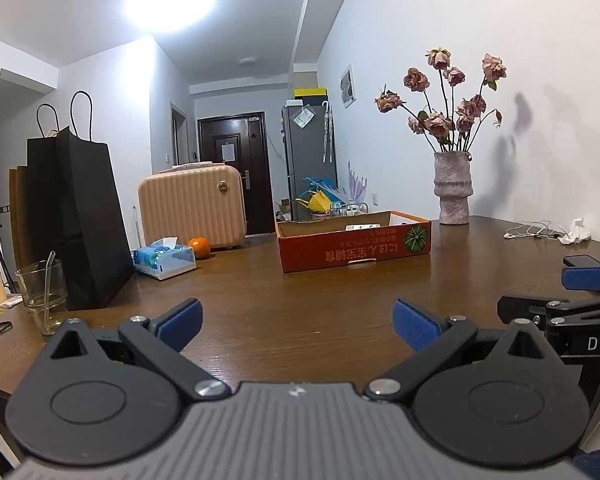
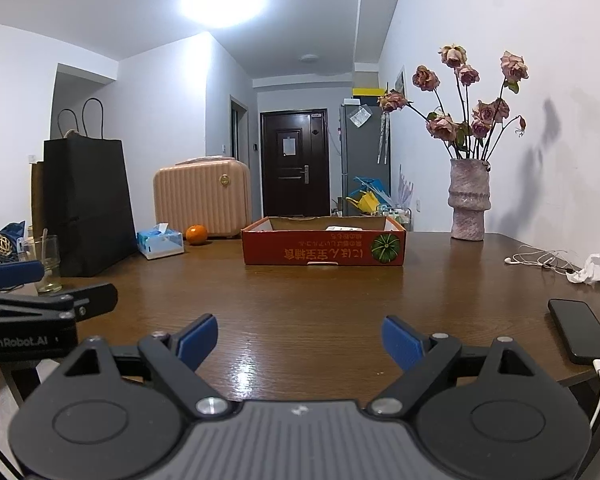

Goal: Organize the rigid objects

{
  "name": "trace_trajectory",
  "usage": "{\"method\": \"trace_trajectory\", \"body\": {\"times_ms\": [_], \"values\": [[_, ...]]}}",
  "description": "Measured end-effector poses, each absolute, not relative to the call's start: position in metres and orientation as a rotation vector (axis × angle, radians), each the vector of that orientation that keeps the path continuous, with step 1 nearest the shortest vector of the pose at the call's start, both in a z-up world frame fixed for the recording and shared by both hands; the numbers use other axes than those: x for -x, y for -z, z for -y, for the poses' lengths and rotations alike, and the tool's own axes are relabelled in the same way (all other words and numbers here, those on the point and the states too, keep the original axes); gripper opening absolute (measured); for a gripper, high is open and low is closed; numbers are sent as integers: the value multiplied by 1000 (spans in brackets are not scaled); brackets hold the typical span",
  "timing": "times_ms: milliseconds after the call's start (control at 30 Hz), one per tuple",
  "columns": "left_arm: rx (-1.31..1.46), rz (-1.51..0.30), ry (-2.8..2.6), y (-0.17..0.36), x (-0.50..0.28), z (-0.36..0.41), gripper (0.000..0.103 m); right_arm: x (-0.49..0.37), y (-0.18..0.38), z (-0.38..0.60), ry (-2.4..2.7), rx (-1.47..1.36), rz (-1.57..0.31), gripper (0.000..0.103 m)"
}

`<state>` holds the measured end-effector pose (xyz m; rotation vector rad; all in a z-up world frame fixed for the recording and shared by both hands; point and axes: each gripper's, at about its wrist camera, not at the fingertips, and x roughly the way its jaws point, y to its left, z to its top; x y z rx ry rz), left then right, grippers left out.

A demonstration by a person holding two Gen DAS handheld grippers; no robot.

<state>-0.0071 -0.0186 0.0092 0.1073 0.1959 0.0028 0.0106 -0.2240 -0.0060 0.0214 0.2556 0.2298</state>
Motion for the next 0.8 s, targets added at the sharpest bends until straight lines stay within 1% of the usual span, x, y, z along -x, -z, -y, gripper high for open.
{"method": "trace_trajectory", "body": {"times_ms": [800], "values": [[-102, -203, -5, -9, 6, 17, 103, -12, 6, 225, -238, -31, -266, 89]]}}
